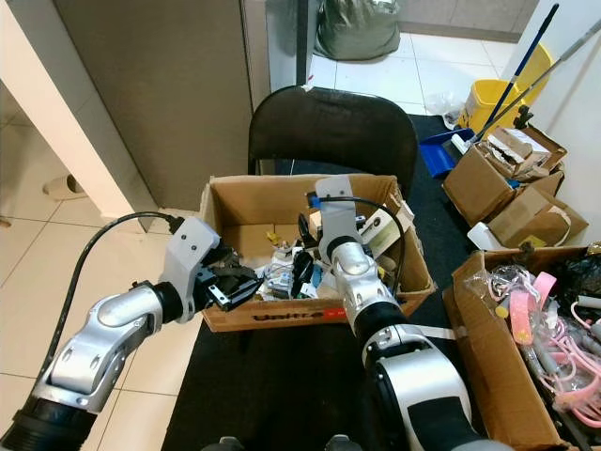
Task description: Picking trash to rubbish bin
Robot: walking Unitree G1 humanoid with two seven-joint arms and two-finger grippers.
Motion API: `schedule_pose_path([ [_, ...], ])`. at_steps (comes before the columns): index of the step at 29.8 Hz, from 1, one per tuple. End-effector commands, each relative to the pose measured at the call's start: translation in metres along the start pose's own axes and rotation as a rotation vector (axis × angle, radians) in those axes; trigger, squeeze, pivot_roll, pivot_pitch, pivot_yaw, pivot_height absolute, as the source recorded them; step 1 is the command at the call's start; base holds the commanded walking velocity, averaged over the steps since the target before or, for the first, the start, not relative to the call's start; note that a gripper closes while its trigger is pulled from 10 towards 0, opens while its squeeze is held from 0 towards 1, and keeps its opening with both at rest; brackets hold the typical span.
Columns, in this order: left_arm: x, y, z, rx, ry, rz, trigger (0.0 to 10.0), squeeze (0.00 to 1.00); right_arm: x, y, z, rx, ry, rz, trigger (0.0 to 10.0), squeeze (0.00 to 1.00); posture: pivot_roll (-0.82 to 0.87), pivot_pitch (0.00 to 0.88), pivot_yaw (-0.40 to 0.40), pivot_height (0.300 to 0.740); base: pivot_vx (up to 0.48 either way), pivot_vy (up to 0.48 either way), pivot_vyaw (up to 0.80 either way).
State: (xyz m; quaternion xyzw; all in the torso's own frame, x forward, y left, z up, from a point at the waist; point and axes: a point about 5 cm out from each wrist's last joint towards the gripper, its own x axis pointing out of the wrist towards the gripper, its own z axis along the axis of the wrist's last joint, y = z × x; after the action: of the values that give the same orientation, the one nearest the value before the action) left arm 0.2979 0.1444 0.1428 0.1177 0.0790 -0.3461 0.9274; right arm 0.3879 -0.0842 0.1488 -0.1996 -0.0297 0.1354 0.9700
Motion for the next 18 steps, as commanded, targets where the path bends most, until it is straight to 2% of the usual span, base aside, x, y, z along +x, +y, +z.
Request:
schedule_pose_path([
  [1, -0.002, 0.002, -0.004, 0.008, 0.02, 0.007, 10.0, 0.0, -0.001, 0.012, 0.005, -0.167, -0.062, 0.084, 10.0, 0.0, 0.07, 0.17, -0.014, 0.74, 0.0, 0.0, 0.0],
  [2, -0.001, 0.002, -0.004, 0.007, 0.021, 0.007, 10.0, 0.0, -0.003, 0.026, 0.003, -0.094, -0.047, 0.192, 10.0, 0.0, 0.07, 0.165, -0.012, 0.74, 0.0, 0.0, 0.0],
  [4, -0.001, 0.002, -0.005, 0.01, 0.023, 0.007, 10.0, 0.0, -0.003, 0.025, 0.001, -0.063, -0.024, 0.183, 10.0, 0.0, 0.07, 0.159, -0.016, 0.74, 0.0, 0.0, 0.0],
  [5, -0.001, 0.002, -0.005, 0.018, 0.028, 0.011, 10.0, 0.0, -0.003, 0.027, 0.0, -0.153, -0.023, 0.206, 10.0, 0.0, 0.07, 0.155, -0.013, 0.74, 0.0, 0.0, 0.0],
  [6, -0.001, 0.003, -0.005, 0.022, 0.031, 0.013, 10.0, 0.0, -0.003, 0.029, 0.0, -0.204, -0.024, 0.235, 10.0, 0.0, 0.07, 0.154, -0.012, 0.74, 0.0, 0.0, 0.0],
  [7, 0.0, 0.003, -0.005, 0.02, 0.03, 0.017, 10.0, 0.0, -0.001, 0.025, -0.001, 0.041, 0.027, 0.189, 10.0, 0.0, 0.07, 0.154, -0.012, 0.74, 0.0, 0.0, 0.0],
  [8, 0.0, 0.003, -0.005, 0.02, 0.03, 0.017, 10.0, 0.0, -0.001, 0.025, -0.001, 0.041, 0.027, 0.189, 10.0, 0.0, 0.07, 0.154, -0.012, 0.74, 0.0, 0.0, 0.0],
  [9, 0.0, 0.004, -0.005, 0.017, 0.028, 0.02, 10.0, 0.0, 0.0, 0.025, -0.003, 0.251, 0.057, 0.164, 10.0, 0.0, 0.07, 0.154, -0.012, 0.74, 0.0, 0.0, 0.0],
  [12, 0.0, 0.004, -0.004, 0.017, 0.026, 0.022, 10.0, 0.0, -0.002, 0.026, -0.006, 0.235, 0.074, 0.18, 10.0, 0.0, 0.07, 0.149, -0.009, 0.74, 0.0, 0.0, 0.0],
  [13, 0.001, 0.005, -0.004, 0.018, 0.026, 0.025, 10.0, 0.0, -0.002, 0.027, -0.009, 0.31, 0.093, 0.174, 10.0, 0.0, 0.07, 0.148, -0.008, 0.74, 0.0, 0.0, 0.0],
  [14, 0.001, 0.006, -0.004, 0.023, 0.026, 0.025, 10.0, 0.0, -0.002, 0.026, -0.009, -0.086, 0.077, 0.194, 10.0, 0.0, 0.08, 0.149, -0.006, 0.74, 0.0, 0.0, 0.0],
  [15, 0.001, 0.006, -0.004, 0.027, 0.027, 0.026, 10.0, 0.0, -0.004, 0.027, -0.011, -0.262, 0.058, 0.242, 10.0, 0.0, 0.08, 0.149, -0.005, 0.74, 0.0, 0.0, 0.0],
  [16, 0.001, 0.007, -0.004, 0.026, 0.025, 0.027, 10.0, 0.0, -0.002, 0.026, -0.011, -0.01, 0.106, 0.199, 10.0, 0.0, 0.07, 0.147, -0.006, 0.74, 0.0, 0.0, 0.0],
  [17, 0.001, 0.007, -0.004, 0.026, 0.025, 0.027, 10.0, 0.0, -0.002, 0.026, -0.011, -0.01, 0.106, 0.199, 10.0, 0.0, 0.07, 0.147, -0.006, 0.74, 0.0, 0.0, 0.0],
  [18, 0.001, 0.007, -0.003, 0.025, 0.025, 0.028, 10.0, 0.0, -0.002, 0.027, -0.012, 0.202, 0.136, 0.178, 10.0, 0.0, 0.07, 0.147, -0.006, 0.74, 0.0, 0.0, 0.0],
])
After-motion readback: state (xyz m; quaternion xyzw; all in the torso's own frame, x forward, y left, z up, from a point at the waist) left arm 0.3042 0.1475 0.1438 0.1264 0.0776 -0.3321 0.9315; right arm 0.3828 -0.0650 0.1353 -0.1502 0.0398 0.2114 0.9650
